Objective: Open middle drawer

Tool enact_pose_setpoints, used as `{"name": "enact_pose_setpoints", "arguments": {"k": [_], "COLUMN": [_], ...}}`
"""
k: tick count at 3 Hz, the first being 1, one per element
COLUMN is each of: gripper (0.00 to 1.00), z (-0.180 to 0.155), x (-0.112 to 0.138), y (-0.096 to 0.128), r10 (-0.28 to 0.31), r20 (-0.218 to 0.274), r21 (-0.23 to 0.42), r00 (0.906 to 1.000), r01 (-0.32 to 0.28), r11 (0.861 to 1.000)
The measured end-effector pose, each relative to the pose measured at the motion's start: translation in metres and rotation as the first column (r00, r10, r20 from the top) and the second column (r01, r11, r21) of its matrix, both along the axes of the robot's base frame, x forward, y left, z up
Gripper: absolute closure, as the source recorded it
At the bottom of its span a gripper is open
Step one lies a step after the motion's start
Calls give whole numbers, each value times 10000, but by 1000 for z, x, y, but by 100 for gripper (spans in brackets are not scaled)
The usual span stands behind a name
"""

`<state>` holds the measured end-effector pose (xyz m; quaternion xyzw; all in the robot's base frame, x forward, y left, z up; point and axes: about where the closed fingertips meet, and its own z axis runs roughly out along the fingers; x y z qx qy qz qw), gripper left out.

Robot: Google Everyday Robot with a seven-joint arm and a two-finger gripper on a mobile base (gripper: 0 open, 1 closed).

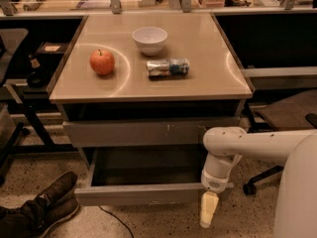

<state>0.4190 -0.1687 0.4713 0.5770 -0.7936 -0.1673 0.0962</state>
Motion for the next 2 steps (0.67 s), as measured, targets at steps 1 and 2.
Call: {"name": "enact_pose_setpoints", "arguments": {"k": [1,2], "gripper": [0,0], "z": [-4,-19], "x": [10,19], "y": [4,5], "r10": [150,227], "r20": [452,552], "r21": [83,2], "r00": [9989,9982], "r01": [-154,-227], "r11": [9998,9997]}}
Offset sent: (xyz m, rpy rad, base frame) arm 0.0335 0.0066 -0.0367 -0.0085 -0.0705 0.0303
